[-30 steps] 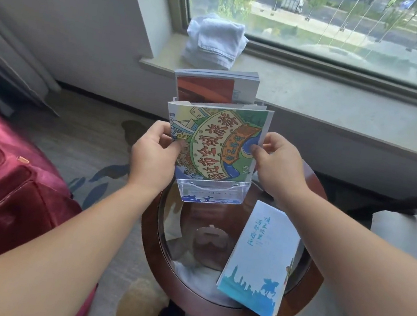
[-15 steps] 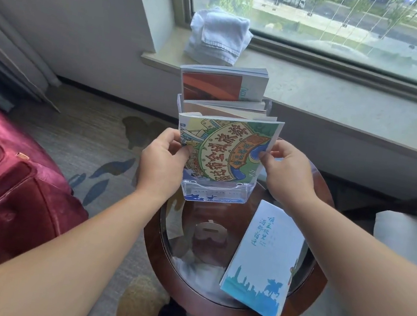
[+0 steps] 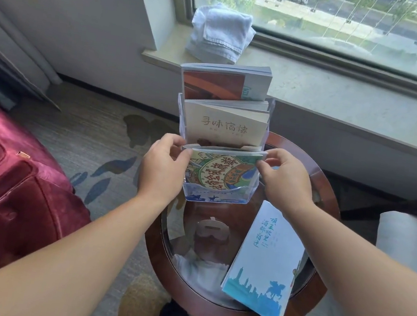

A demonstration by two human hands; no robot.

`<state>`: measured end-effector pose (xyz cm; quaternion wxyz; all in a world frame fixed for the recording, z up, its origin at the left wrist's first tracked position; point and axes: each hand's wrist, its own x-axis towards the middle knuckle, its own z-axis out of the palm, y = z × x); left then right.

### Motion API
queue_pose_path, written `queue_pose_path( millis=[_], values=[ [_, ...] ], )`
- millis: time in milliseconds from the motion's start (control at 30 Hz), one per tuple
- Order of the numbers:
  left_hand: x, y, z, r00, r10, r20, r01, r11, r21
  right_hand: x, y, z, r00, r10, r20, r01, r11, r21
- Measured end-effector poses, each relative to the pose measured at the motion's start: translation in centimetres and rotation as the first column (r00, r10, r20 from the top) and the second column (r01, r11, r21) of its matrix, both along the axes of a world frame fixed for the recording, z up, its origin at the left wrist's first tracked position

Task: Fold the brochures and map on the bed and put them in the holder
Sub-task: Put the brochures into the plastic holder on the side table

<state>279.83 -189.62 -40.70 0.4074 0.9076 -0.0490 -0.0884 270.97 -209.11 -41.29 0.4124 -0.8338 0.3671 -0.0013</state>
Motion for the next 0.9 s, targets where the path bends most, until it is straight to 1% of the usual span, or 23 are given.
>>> queue_pose_path(
  millis=[167,233,267,300,367,400,467,533,600,700,800,900],
  values=[
    [-0.2,-0.1,0.6,0.999,0.029,0.023,-0.029,0.999,-0.013,-0.3,-0.3,0.0,1.000,0.009,-0.017,-0.010,0.999,-0.052],
    [-1.1,0.3,0.6,0.998,0.058,0.035,-0.056,0.997,-0.058,-1.2,-0.7,-0.1,1.000,-0.022,-0.005,0.022,0.997,-0.068],
    [-2.1,0.6,0.4,0.999,0.033,0.018,-0.032,0.997,-0.076,-2.1,-1.0,-0.2,0.999,-0.048,-0.006,0.047,0.997,-0.063],
    [-3.3,0.9,0.0,0.999,-0.027,-0.020,0.025,0.997,-0.077,-3.1,-1.4,-0.5,0.997,-0.081,-0.013,0.081,0.996,-0.046],
    [-6.2,1.0,-1.4,0.965,-0.202,-0.167,0.200,0.979,-0.033,-5.8,-2.2,-1.4,0.984,-0.170,-0.056,0.170,0.985,0.000],
    [-7.7,0.6,-2.3,0.926,-0.274,-0.262,0.283,0.959,-0.001,-7.4,-2.5,-2.1,0.972,-0.215,-0.093,0.218,0.976,0.021],
    [-10.4,-0.4,-4.3,0.832,-0.334,-0.443,0.399,0.915,0.060,-10.6,-2.9,-3.4,0.937,-0.298,-0.183,0.315,0.946,0.070],
    [-12.4,-1.8,-6.1,0.752,-0.333,-0.568,0.460,0.883,0.091,-13.7,-2.7,-4.7,0.886,-0.357,-0.295,0.401,0.910,0.103],
    [-13.8,-3.4,-7.3,0.704,-0.322,-0.633,0.480,0.872,0.090,-16.2,-2.3,-6.0,0.833,-0.357,-0.422,0.438,0.892,0.110],
    [-15.0,-5.5,-8.6,0.701,-0.305,-0.645,0.465,0.881,0.089,-18.3,-1.5,-7.8,0.776,-0.330,-0.538,0.495,0.847,0.195],
    [-15.2,-6.5,-9.5,0.710,-0.249,-0.659,0.456,0.875,0.161,-19.0,-0.8,-9.2,0.755,-0.329,-0.568,0.571,0.756,0.320],
    [-14.9,-7.0,-10.2,0.713,-0.175,-0.679,0.392,0.902,0.179,-18.9,-0.7,-10.0,0.748,-0.324,-0.580,0.584,0.736,0.343]
  ],
)
